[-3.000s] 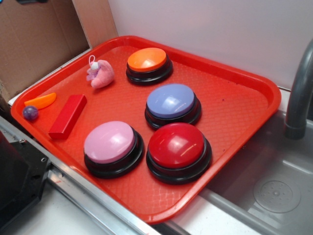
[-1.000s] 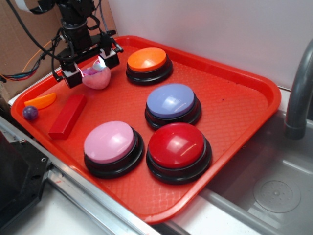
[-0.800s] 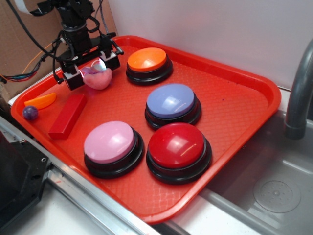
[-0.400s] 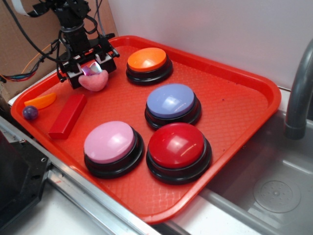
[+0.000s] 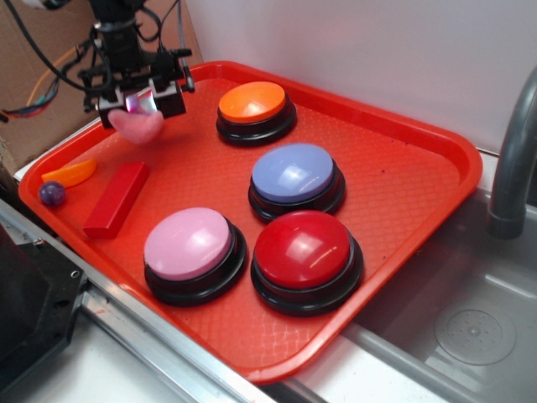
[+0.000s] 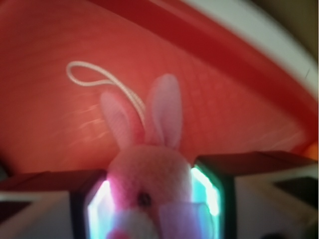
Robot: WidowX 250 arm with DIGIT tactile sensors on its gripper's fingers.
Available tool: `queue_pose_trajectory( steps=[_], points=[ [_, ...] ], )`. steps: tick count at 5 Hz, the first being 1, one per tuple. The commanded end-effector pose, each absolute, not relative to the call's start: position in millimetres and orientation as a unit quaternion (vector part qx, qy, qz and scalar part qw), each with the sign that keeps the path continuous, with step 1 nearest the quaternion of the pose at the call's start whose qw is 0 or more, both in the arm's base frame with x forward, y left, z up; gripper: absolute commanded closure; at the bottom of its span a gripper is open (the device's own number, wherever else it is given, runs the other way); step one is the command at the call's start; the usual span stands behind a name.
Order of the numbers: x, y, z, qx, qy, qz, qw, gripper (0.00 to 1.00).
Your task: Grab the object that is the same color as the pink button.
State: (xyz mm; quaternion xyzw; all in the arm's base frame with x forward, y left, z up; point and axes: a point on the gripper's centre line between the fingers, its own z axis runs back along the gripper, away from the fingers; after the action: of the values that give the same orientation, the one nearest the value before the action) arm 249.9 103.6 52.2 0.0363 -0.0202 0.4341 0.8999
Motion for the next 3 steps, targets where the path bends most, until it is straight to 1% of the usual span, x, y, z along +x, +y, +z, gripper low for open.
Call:
queue_pose_trajectory(
  steps=[1, 2, 3],
  points=[
    [224.3, 45.3, 148.2, 0.071, -0.062, 0.195, 0.976, 1.00],
    [192.4, 14.2, 175.8, 0.046, -0.080, 0.074, 0.993, 1.00],
    [169.5, -1.8, 192.5, 0.037, -0.083, -0.021, 0.996, 1.00]
  ],
)
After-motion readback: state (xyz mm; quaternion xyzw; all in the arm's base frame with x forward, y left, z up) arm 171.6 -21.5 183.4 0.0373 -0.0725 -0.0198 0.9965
